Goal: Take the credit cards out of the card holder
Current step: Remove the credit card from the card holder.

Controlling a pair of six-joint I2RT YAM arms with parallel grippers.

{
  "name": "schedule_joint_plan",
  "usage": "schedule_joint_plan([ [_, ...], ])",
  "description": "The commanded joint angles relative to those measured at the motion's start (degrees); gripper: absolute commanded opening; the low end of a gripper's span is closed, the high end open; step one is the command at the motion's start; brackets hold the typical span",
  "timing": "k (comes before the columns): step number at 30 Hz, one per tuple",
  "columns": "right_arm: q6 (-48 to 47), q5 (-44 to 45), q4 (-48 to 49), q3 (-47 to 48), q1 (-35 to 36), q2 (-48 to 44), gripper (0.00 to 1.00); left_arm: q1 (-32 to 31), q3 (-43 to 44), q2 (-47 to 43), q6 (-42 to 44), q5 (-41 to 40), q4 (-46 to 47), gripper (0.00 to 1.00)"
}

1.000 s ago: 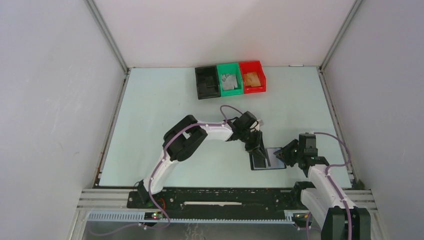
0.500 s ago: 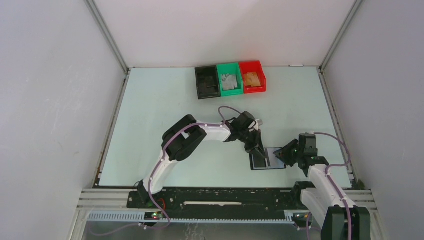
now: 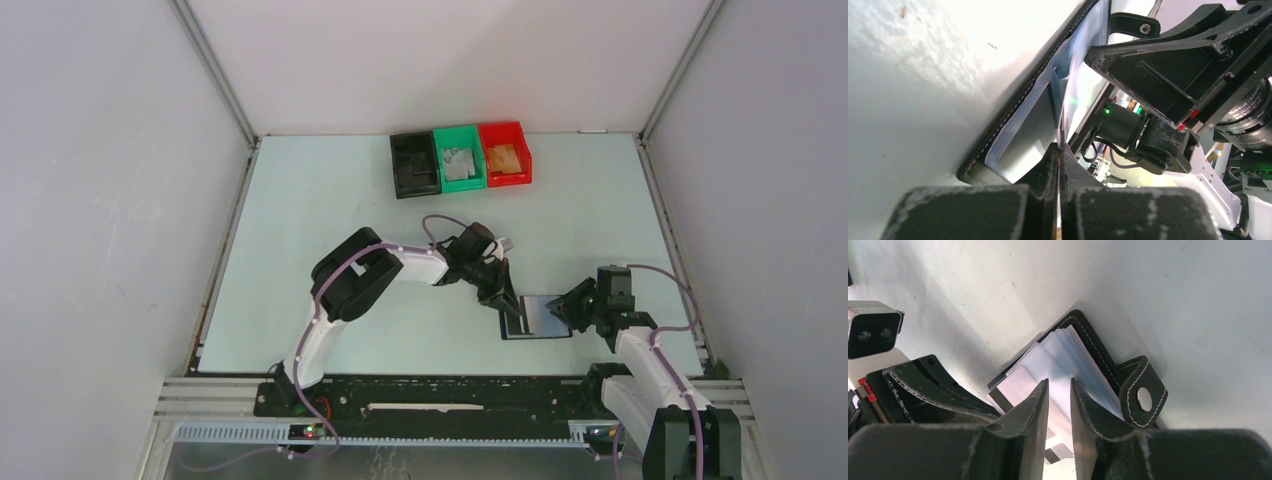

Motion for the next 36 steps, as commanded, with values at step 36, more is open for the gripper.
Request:
schedule_joint_plan([
  [36,-2.09,-49.97,20.27,0.41,-0.28,-7.63,0.64,8.41,-4.72,-25.73,27.78,17.85,-17.73,0.00],
])
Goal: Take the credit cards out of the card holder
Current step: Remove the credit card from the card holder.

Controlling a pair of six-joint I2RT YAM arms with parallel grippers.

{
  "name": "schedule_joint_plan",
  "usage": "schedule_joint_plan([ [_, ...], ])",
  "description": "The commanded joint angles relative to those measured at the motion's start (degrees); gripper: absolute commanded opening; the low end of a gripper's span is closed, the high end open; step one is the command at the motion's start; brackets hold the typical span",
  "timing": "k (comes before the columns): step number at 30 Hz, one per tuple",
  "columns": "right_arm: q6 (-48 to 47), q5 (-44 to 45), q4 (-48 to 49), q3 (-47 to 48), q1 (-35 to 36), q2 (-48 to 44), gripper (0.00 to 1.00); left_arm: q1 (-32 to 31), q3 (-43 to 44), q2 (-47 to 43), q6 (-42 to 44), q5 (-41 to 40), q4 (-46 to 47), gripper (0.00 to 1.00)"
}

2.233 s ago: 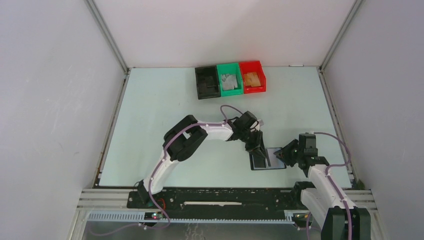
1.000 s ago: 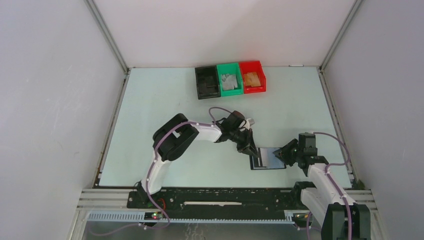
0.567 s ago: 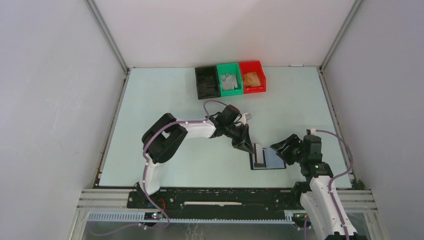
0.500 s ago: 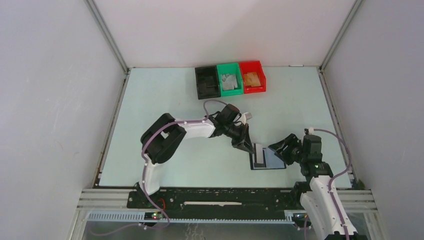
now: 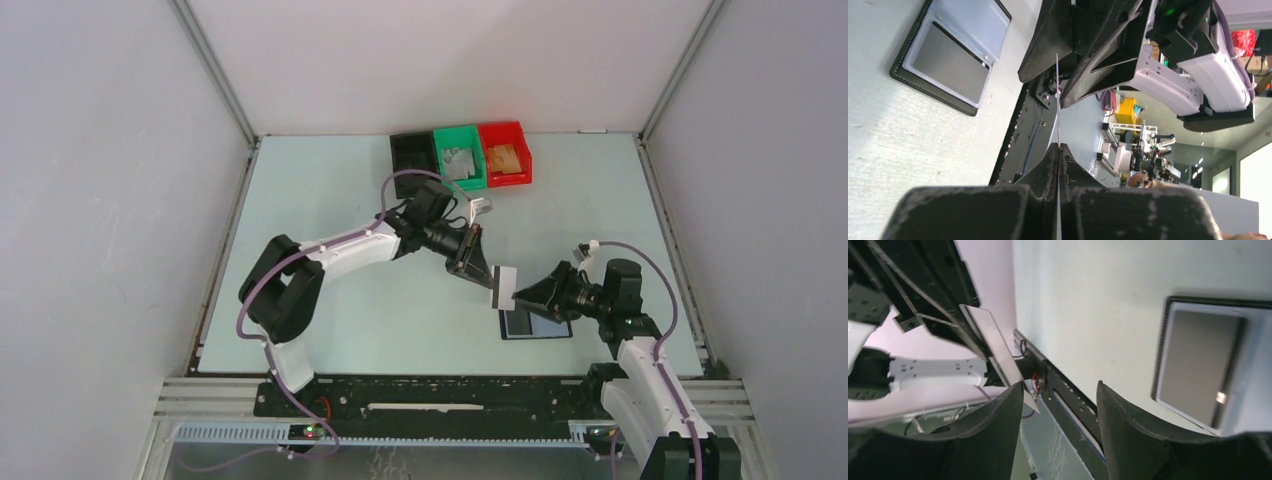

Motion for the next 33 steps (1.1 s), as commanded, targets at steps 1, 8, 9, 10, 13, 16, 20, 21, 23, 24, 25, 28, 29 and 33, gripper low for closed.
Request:
schedule_joint_plan([
  [1,4.22,-10.90,12.78,-0.13,-0.22,0.23,0.64,-0.05,-0.42,-2.75,4.74,5.00,-2.30,0.00],
  [8,4.82,-15.13,15.06,0.61,-0.15,0.37,0.64,-0.06,0.17,-3.14,5.22,7.13,-2.89,0.00],
  [9,4.99,-15.35,15.56,0.60,-0.10,0.69,0.63,-0.08,0.19,-3.38,5.29,7.51,-2.91,0.00],
  [10,5.29,-15.57,16.14,0.60,-0.09,1.01,0.63,-0.08,0.21,-3.67,5.37,7.78,-2.87,0.00],
  [13,7.09,-16.32,19.28,0.53,1.09,1.78,0.60,-0.07,0.36,-3.86,5.42,8.56,-2.90,0.00],
  [16,8.53,-15.68,21.73,0.51,3.99,2.35,0.53,-0.01,0.62,-3.62,5.34,9.00,-2.83,0.00],
  [20,9.84,-14.34,24.56,0.59,6.81,3.47,0.42,-0.03,0.72,-3.37,4.81,9.40,-2.63,0.00],
  [21,10.02,-13.97,25.15,0.60,7.35,3.88,0.39,-0.02,0.73,-3.49,4.78,9.41,-2.58,0.00],
  [23,10.53,-13.41,26.16,0.60,7.95,4.40,0.29,-0.08,0.76,-3.85,4.65,9.37,-2.53,0.00],
  [24,10.71,-13.26,26.59,0.60,8.10,4.54,0.23,0.00,0.78,-3.93,4.60,9.28,-2.56,0.00],
  [25,10.84,-13.05,26.87,0.60,8.13,4.56,0.16,-0.04,0.80,-4.11,4.42,8.82,-2.43,0.00],
  [28,10.95,-12.26,26.70,0.69,8.13,4.23,0.02,0.01,0.25,-4.71,2.15,6.38,-1.18,0.26],
  [29,10.85,-11.84,26.35,0.81,8.07,4.00,0.00,0.03,-0.47,-4.93,0.58,6.17,0.44,0.34],
  [33,11.53,-10.37,26.35,0.78,8.04,3.22,0.00,-0.03,-2.52,-5.87,-3.98,4.66,6.13,0.46],
])
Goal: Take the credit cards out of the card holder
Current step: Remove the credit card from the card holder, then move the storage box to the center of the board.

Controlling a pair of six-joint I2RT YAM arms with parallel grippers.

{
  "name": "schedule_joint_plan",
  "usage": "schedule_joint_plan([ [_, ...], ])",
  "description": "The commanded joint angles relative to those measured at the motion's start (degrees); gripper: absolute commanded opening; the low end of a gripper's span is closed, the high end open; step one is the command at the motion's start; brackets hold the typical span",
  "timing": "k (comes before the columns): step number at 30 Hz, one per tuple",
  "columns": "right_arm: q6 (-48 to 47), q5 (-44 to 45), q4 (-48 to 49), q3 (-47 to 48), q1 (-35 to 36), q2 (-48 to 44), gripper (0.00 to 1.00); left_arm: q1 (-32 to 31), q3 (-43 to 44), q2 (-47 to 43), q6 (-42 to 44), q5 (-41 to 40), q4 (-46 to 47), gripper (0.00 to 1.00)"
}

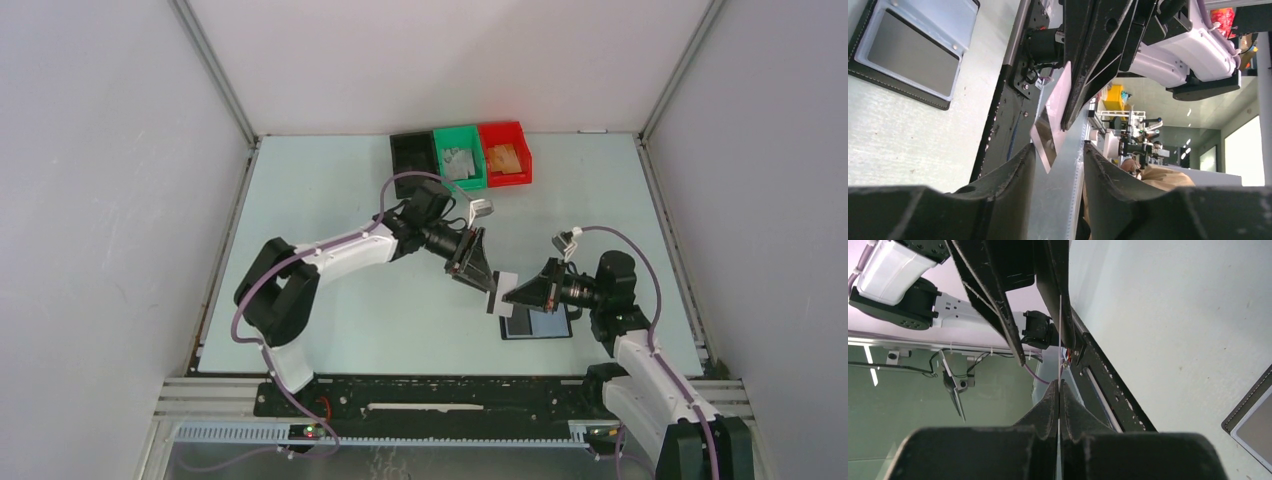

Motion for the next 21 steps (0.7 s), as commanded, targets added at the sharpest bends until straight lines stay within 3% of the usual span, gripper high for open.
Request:
schedule_joint_plan([
  [1,1.22,2.06,2.50,0.78,0.27,-1.26,0.00,-0.04,-2.44,-4.35,-5.10,-1.71,7.22,0.46],
  [9,4.10,3.24,6.72,-0.15,0.52,-0.32,0.00,-0.80,-4.89,-3.78,-9.98,-1.05,15.25,0.38],
  [16,4.94,4.70,7.69,-0.19,0.90,1.02,0.00,-1.22,-6.40,-3.16,-15.46,-1.15,22.14,0.01],
  [18,4.64,4.86,6.72,-0.08,0.87,1.21,0.00,-1.17,-6.28,-3.23,-15.83,-1.25,22.16,0.00],
  [19,3.79,5.54,3.97,0.31,0.43,1.03,0.06,-0.75,-6.19,-3.37,-15.69,-1.53,21.70,0.00],
  [21,0.45,7.78,-4.39,1.76,-0.95,0.09,0.40,0.48,-4.95,-3.93,-12.46,-3.04,16.16,0.00],
])
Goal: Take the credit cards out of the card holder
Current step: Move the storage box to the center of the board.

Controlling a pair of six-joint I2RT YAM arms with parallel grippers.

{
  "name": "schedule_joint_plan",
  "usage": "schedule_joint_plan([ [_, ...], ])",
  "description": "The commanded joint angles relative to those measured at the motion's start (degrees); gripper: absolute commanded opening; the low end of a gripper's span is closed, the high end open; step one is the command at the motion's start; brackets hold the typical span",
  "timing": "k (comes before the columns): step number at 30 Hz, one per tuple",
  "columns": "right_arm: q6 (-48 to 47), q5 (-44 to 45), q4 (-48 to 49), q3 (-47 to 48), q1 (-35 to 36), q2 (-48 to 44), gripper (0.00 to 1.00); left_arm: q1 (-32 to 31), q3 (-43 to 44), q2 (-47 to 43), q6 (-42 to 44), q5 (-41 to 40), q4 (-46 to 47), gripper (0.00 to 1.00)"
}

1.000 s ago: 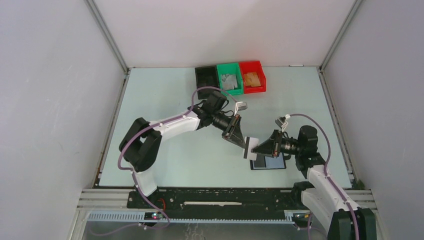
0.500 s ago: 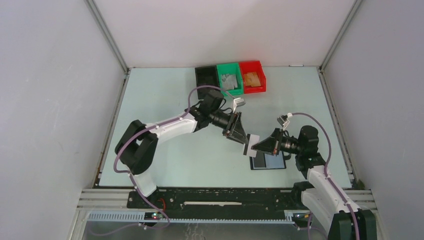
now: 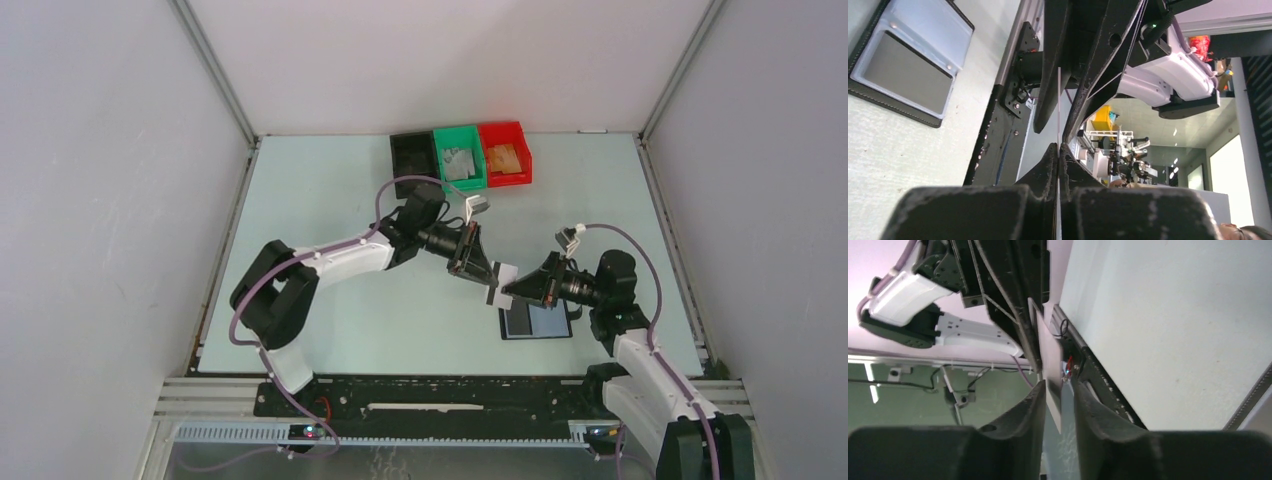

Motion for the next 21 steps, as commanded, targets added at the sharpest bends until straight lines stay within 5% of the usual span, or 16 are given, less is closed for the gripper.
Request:
schedule_joint_plan([
  [1,-6.36,6.43,-14.12,2.87,-2.30,-1.54,0.56,1.70,2.64,-2.45,4.53,-2.97,-6.17,0.00],
  [3,-10.16,10.05,-23.36,4.67,-4.72,-4.06,0.78,3.90,7.63,-2.45,12.91,-9.12,-22.43,0.00],
  [4,-11.74,12.22,-27.23,5.65,-5.80,-5.39,0.82,5.10,10.18,-2.14,15.15,-11.98,-28.01,0.00],
  [8,-16.22,22.72,-38.38,9.41,-8.21,-9.40,0.84,9.13,24.47,2.21,20.00,-26.53,-44.92,0.00],
  [14,-16.79,28.06,-43.35,10.73,-8.17,-11.13,0.83,12.19,66.05,23.65,22.71,-45.32,-66.99,0.00],
  [17,-17.16,28.94,-45.86,10.69,-8.04,-12.09,0.82,14.45,82.98,34.11,19.64,-49.94,-70.69,0.00],
  [21,-17.74,30.52,-49.20,10.68,-8.07,-14.48,0.82,15.75,76.38,31.99,17.06,-55.00,-59.12,0.00],
])
